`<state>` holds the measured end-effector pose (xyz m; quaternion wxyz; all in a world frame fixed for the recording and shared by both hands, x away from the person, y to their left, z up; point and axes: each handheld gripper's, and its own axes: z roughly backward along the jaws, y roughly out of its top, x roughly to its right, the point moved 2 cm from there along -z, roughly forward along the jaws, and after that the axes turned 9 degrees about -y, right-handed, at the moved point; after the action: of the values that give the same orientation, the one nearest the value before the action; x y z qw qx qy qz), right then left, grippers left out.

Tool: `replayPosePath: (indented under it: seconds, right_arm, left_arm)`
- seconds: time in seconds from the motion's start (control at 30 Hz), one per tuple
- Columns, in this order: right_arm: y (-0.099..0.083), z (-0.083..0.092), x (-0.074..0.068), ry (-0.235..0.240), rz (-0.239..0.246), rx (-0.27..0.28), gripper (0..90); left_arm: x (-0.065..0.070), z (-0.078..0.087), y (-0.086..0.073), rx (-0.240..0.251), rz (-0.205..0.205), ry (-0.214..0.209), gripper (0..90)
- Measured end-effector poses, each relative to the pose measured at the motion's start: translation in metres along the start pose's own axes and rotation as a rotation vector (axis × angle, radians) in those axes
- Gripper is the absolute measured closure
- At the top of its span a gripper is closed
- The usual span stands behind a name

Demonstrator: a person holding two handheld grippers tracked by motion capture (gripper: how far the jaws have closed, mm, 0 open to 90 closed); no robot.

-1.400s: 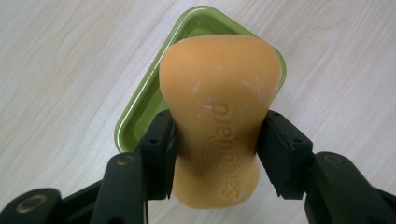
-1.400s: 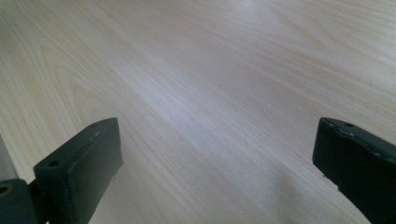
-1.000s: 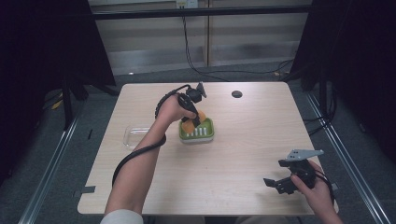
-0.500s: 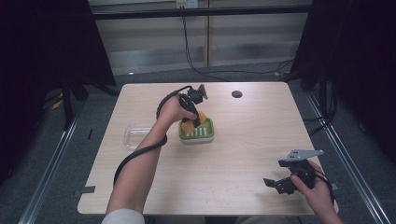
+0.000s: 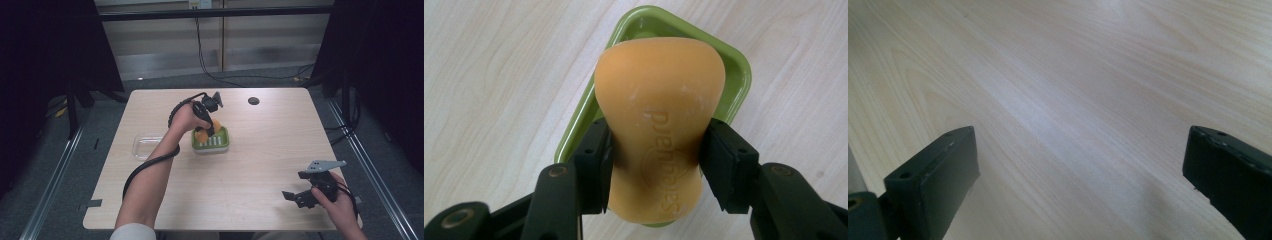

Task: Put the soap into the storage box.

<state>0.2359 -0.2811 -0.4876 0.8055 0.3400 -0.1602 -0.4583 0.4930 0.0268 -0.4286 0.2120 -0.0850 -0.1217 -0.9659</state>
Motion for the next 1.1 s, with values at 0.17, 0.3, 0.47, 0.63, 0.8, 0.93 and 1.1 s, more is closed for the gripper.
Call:
replayPosePath:
  seconds: [0.17,0.3,0.47,0.63,0.8,0.93,1.1]
  right_arm:
    - [-0.0002,-0.0004,0.0000,0.000,0.007,-0.001,1.3]
    - [-0.0001,-0.0004,0.0000,0.001,0.005,-0.001,1.3]
    - [-0.0004,-0.0004,0.0001,0.001,0.006,-0.003,1.3]
    - [-0.0004,-0.0003,0.0001,0.002,0.004,-0.004,1.3]
    - [-0.0005,-0.0005,0.0001,0.002,0.006,-0.004,1.3]
    - [-0.0004,-0.0009,-0.0001,0.004,0.007,-0.003,1.3]
    - [-0.0005,-0.0013,-0.0004,0.005,0.012,-0.003,1.3]
  left_arm:
    - [-0.0002,-0.0017,-0.0002,-0.002,-0.005,0.003,49.6]
    - [-0.0009,-0.0025,-0.0004,-0.007,-0.022,0.011,49.7]
    - [-0.0019,-0.0035,-0.0002,-0.016,-0.032,0.007,49.6]
    - [-0.0023,-0.0054,-0.0010,-0.009,-0.025,0.013,49.6]
    - [-0.0045,-0.0059,-0.0023,-0.016,-0.035,0.019,49.6]
    - [-0.0050,-0.0073,-0.0031,-0.007,-0.022,0.010,49.5]
    - [-0.0060,-0.0095,-0.0036,-0.004,-0.023,0.014,49.5]
